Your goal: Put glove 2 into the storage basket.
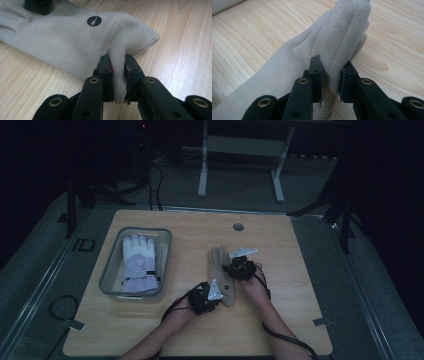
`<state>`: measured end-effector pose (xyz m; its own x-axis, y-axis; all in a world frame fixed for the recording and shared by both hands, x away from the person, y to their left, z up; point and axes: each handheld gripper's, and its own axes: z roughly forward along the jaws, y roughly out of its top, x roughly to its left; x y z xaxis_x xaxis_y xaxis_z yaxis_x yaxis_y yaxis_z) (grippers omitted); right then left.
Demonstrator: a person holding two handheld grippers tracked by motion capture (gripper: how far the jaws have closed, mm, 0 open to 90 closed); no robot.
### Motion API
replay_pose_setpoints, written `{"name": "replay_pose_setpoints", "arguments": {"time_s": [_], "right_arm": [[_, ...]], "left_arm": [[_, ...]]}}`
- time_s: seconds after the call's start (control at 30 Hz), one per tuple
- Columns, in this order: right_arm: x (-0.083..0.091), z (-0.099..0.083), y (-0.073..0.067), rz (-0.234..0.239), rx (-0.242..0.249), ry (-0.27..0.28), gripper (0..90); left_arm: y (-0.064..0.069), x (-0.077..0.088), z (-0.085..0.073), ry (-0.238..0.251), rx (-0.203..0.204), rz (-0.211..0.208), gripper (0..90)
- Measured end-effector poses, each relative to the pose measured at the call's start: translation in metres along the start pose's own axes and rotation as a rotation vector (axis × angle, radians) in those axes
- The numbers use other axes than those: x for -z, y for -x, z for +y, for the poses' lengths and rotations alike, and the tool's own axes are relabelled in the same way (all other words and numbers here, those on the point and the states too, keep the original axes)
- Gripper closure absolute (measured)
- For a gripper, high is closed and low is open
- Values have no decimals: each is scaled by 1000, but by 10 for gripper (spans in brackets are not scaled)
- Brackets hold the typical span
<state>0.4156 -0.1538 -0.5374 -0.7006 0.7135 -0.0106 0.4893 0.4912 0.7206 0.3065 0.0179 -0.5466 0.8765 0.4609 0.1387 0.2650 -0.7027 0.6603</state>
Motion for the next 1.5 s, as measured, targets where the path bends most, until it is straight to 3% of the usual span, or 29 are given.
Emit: {"name": "replay_pose_setpoints", "arguments": {"time_s": [0.23,0.37,0.53,1.17,1.5], "right_arm": [[8,11,-6,21,-4,24,768],[15,21,-9,32,0,47,767],[21,32,-15,32,13,62,766],[36,80,-37,59,46,127,767],[37,111,-53,70,76,151,767]], "left_arm": [[-3,15,5,-13,-5,-20,805],[-5,27,10,-24,-35,-5,804],[-8,37,12,-31,-35,-4,804],[-23,90,17,-19,-33,60,804],[-35,116,15,-40,-39,102,804]]}}
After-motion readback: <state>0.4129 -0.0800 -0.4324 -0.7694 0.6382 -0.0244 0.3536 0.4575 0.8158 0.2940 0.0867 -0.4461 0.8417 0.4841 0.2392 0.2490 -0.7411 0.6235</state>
